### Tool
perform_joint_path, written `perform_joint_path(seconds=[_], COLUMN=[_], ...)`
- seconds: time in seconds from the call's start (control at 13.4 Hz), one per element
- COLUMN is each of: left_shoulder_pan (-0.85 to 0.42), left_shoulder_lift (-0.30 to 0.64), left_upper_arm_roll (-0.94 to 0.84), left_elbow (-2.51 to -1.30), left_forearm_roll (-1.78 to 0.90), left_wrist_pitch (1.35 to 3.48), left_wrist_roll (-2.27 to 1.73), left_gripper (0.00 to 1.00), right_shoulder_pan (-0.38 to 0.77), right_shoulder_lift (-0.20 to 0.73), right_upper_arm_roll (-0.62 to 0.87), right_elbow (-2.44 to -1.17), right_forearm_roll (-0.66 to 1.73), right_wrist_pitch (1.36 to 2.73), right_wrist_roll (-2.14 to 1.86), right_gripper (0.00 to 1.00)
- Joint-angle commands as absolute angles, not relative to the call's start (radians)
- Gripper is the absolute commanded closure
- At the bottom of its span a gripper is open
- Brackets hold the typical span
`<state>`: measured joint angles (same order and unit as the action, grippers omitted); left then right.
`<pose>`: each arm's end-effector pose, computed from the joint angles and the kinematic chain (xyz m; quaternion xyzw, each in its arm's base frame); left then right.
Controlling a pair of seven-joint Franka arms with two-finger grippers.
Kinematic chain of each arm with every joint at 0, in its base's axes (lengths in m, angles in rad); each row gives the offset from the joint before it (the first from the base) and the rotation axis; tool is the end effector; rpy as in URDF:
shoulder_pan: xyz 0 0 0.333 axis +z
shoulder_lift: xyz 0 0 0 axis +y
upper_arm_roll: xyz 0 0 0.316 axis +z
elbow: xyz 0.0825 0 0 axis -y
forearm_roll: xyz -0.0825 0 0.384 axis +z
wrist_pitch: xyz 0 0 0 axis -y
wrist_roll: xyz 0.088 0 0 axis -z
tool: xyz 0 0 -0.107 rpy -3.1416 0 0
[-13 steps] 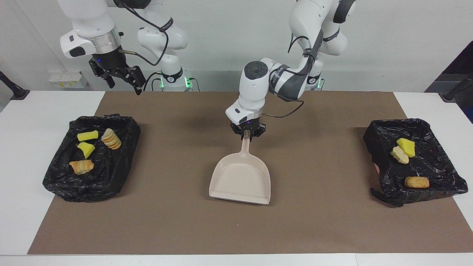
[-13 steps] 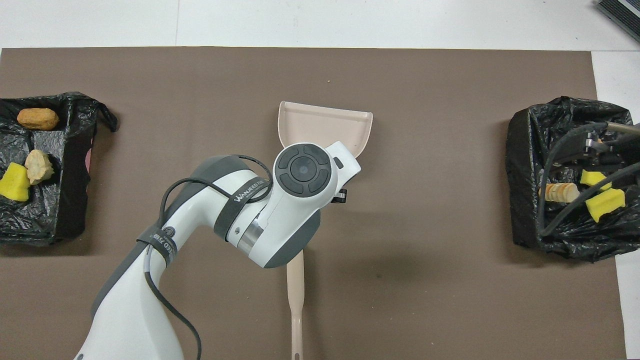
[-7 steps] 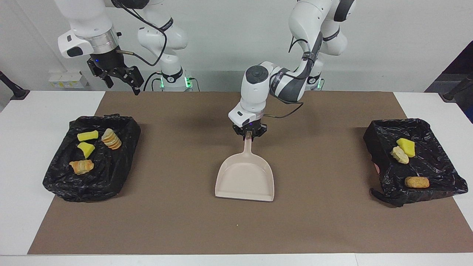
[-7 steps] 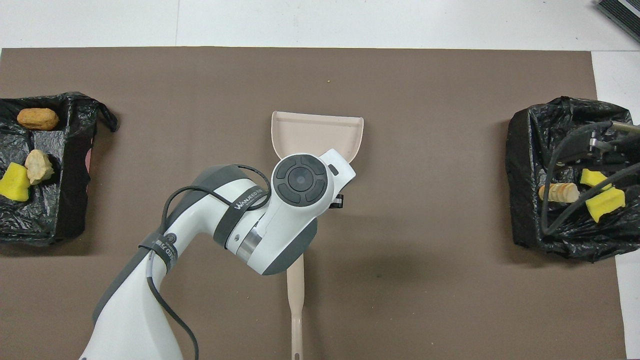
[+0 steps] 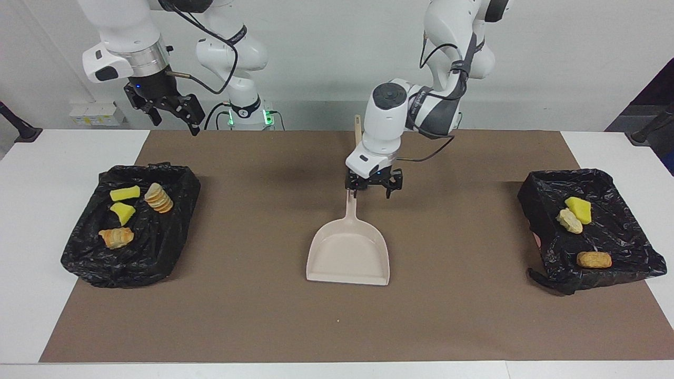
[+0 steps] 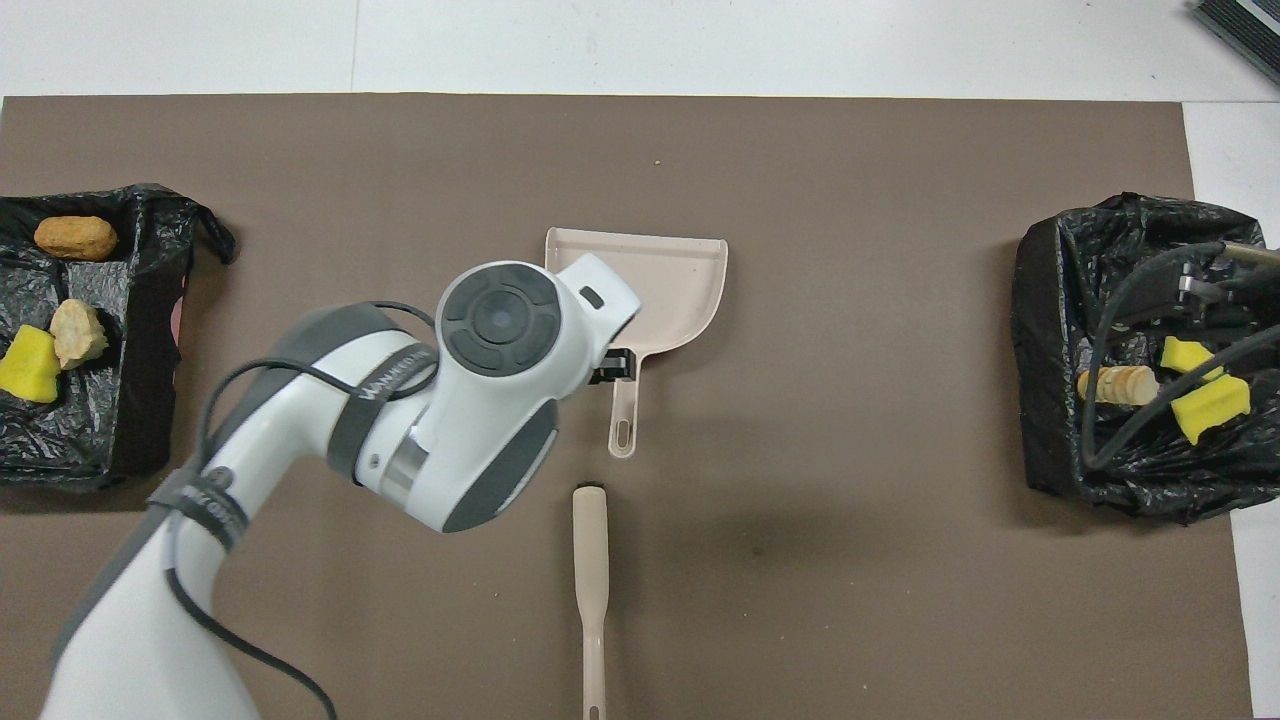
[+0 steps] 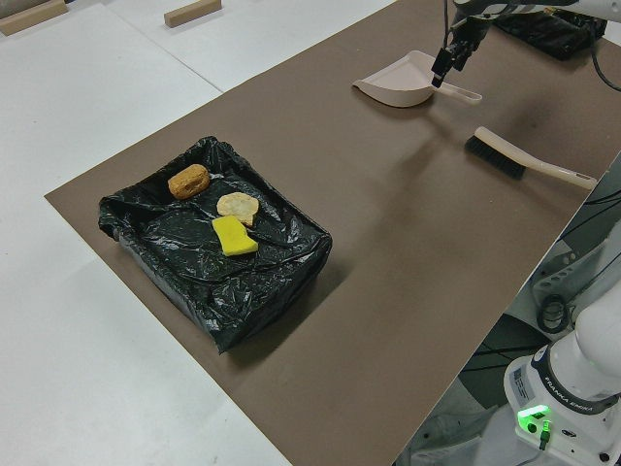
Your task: Sweep and dump trash in bin
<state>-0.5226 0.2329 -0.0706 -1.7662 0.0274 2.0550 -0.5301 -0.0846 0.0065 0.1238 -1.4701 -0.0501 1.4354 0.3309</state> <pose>0.5253 -0.3489 0.4354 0.9989 -0.0364 0.0262 0.0115 0.5424 0.0151 0.6563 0.9885 -0.1481 -0.0157 0.0279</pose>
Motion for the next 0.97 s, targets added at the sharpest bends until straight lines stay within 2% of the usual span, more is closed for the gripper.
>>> perform_joint_path(seconds=[0.0,0.37,0.9], left_shoulder_pan=[-0.416,-0.191,0.037], left_shoulder_lift=[0.114,-0.026,-0.121], left_upper_arm_roll=[-0.074,-0.074,-0.069], left_elbow=[-1.812,-1.815,-1.796], left_forearm_roll=[0.025,0.021,0.014], left_wrist_pitch=[1.947,1.769,1.663], left_wrist_roll=[-0.395,-0.045,0.241], left_gripper=[0.00,0.00,0.00], right_shoulder_pan=[-0.095,-0.084,-0.083], right_shoulder_lift=[-0.015,-0.008,-0.008], right_upper_arm_roll=[0.126,0.130,0.133], right_elbow=[-1.497,-1.494,-1.494], right_forearm_roll=[-0.026,-0.026,-0.026], right_wrist_pitch=[1.460,1.508,1.509], right_wrist_roll=[0.308,0.321,0.327], right_gripper=[0.00,0.00,0.00])
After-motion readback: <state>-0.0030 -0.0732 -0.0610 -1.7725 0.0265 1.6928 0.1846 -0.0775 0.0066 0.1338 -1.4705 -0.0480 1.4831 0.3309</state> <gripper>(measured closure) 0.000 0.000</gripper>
